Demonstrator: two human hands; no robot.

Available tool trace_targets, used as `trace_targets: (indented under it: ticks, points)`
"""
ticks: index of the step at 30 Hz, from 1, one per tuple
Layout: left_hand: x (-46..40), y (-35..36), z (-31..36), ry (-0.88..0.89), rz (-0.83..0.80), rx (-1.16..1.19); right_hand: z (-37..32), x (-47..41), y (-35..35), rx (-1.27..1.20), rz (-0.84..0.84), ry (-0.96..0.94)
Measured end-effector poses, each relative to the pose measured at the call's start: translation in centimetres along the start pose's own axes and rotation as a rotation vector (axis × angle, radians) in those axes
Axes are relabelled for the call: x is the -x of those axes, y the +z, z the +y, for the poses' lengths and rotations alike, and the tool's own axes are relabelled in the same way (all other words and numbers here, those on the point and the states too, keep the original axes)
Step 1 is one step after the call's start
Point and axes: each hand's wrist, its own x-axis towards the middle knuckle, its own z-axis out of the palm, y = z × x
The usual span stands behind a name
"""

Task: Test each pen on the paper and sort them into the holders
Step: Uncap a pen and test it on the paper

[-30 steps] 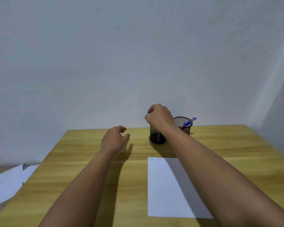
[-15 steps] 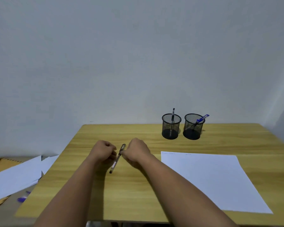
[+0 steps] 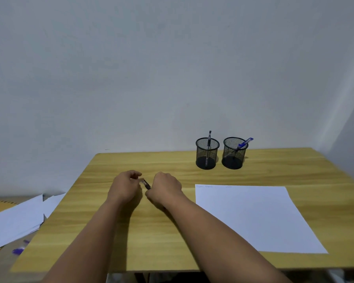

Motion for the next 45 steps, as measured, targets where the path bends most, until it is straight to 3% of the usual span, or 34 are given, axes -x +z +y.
trace_targets:
  ticks: [7,11,14,16,30,34,45]
  points:
    - [1.3,-0.8,1.8,0.222,-0.133,-0.076,3.1,-0.5,-4.9,-0.21,-0.213,-0.076]
    - [1.5,-1.5,4.0,0.277,-0.129,-0.07,6.4,0.2,-10.0,-0.695,-0.177,0.027]
    - [2.3,-1.0,7.0,0.318,-0.114,0.106,8.4,0.7,-12.0,-1.103,-0.062,0.078]
    - [2.7,-0.2,9.8,0.344,-0.138,0.227,8.7,0.8,-12.2,-1.231,-0.021,0.083]
    - [4.1,2.5,19.4,0.219,-0.414,0.63,8.1,0.5,-16.2,-1.145,0.441,0.063]
    - [3.6,1.9,20.3,0.153,-0.489,0.733,7.0,-0.2,-17.5,-1.12,0.505,0.032]
    - [2.8,1.9,21.1,0.119,-0.497,0.791,6.2,-1.2,-18.5,-1.08,0.551,0.001]
